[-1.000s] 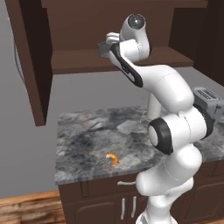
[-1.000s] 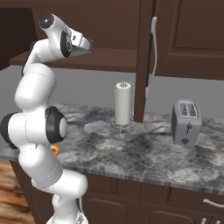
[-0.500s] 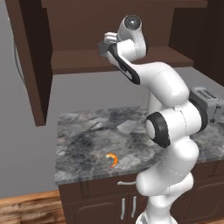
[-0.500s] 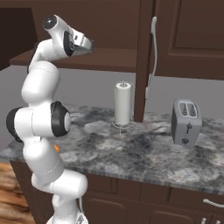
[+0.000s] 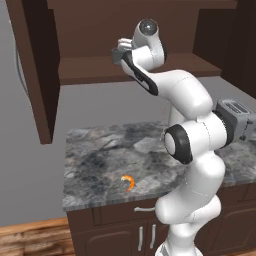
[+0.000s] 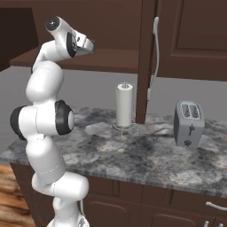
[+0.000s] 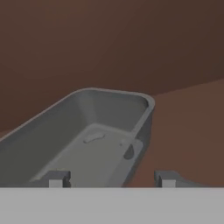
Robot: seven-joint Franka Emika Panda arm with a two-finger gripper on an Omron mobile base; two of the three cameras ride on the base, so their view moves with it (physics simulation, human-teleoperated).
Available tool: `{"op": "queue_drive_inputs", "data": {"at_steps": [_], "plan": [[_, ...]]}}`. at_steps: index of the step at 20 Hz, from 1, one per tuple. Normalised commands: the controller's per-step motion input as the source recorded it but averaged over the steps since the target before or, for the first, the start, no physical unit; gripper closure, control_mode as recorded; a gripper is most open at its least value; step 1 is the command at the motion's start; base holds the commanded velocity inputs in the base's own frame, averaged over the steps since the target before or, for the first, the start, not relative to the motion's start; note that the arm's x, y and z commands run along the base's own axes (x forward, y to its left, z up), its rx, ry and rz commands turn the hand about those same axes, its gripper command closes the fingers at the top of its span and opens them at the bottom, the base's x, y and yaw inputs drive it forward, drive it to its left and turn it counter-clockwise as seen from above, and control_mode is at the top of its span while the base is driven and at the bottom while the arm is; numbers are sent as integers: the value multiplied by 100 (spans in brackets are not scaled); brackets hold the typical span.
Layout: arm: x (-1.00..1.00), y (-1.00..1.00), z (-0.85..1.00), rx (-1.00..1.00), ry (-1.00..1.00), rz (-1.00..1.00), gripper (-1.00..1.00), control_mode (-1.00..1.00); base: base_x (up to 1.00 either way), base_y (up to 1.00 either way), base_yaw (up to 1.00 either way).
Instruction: Retrieve the tupperware from the cabinet, then place the raw meat into the tupperware to avoid contamination.
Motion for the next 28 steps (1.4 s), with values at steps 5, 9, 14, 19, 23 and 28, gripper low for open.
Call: {"op": "queue_drive_inputs", "data": {"at_steps": [5,9,14,19,23,28], "plan": [[2,0,0,0,0,0,100,-100,0,0,0],[-14,-1,0,0,-2,-5,100,-100,0,0,0],[-45,0,4,0,-9,-4,100,-100,0,0,0],[-91,0,8,1,-16,-1,100,-100,0,0,0],[-100,-2,-8,0,-5,0,100,-100,0,0,0],[-100,-12,-39,0,0,5,100,-100,0,0,0]]}}
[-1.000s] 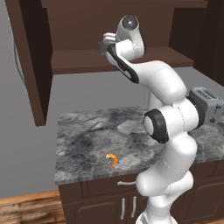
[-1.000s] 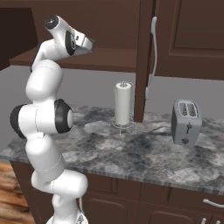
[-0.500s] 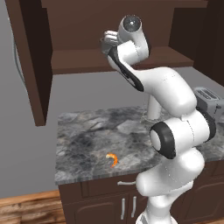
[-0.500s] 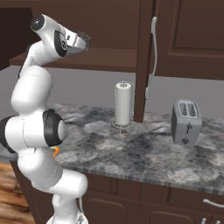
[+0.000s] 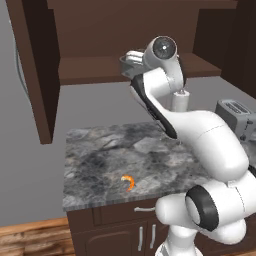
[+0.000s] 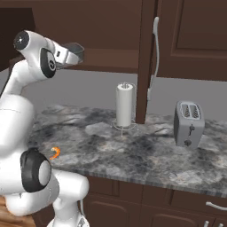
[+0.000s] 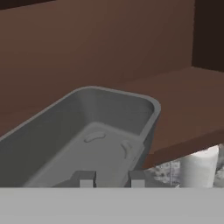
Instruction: Retrieve the tupperware from the cabinet, then place the raw meat into the tupperware to avoid contamination.
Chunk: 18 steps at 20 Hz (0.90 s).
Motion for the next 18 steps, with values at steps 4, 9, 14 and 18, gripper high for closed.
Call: {"op": "queue_drive_inputs", "data": {"at_steps": [4,9,14,18], "plan": [[-100,-6,-43,0,3,5,100,-100,0,0,0],[-96,-2,-40,0,8,3,100,-100,0,0,0],[-65,0,-63,-3,16,2,100,-100,0,0,0],[-15,-6,-88,-4,17,1,100,-100,0,0,0]]}}
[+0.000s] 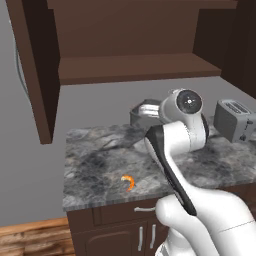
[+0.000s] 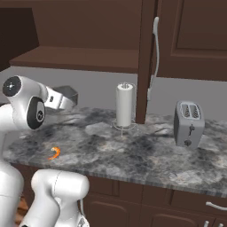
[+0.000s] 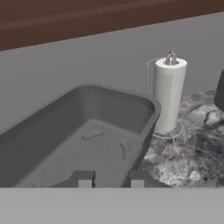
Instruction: Retrieve the tupperware from the cabinet, then place the raw meat into the tupperware to avoid contamination.
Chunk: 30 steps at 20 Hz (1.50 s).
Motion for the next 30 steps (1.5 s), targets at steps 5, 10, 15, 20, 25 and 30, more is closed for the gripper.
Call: {"op": "queue_drive_inputs", "data": {"at_steps": [5,10,15,20,25,30], "plan": [[18,-3,-97,-11,10,0,100,-100,0,0,0],[41,-6,-97,-13,1,0,100,-100,0,0,0],[61,-21,-85,-4,0,0,100,-100,0,0,0],[73,-36,-67,1,4,0,100,-100,0,0,0],[57,-13,-64,4,13,0,100,-100,0,0,0],[7,0,-23,2,4,0,100,-100,0,0,0]]}}
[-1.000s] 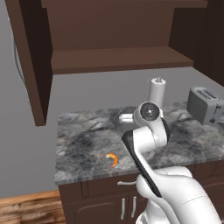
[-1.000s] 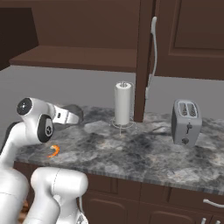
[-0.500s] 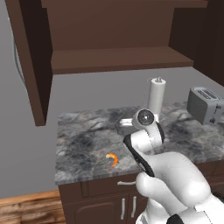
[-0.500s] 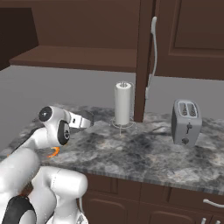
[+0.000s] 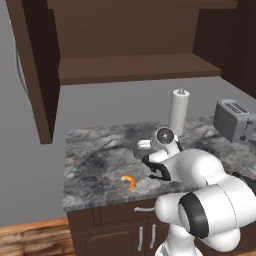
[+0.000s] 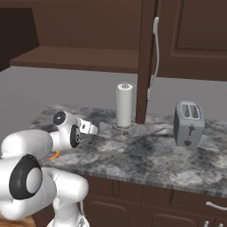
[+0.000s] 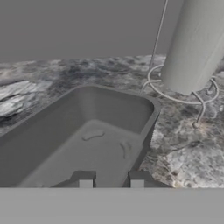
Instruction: Retrieve the tupperware from the cabinet, then place the raw meat into the tupperware to avoid contamination.
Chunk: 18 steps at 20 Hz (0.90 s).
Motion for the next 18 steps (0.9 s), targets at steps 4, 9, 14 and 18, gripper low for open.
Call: {"op": "queue_drive_inputs", "data": {"at_steps": [4,9,14,18], "plan": [[1,0,-23,0,2,0,100,-100,0,0,0],[14,1,-40,0,1,0,100,-100,0,0,0],[25,11,-44,0,0,0,100,-100,0,0,0],[24,20,-43,1,-3,0,100,-100,0,0,0]]}}
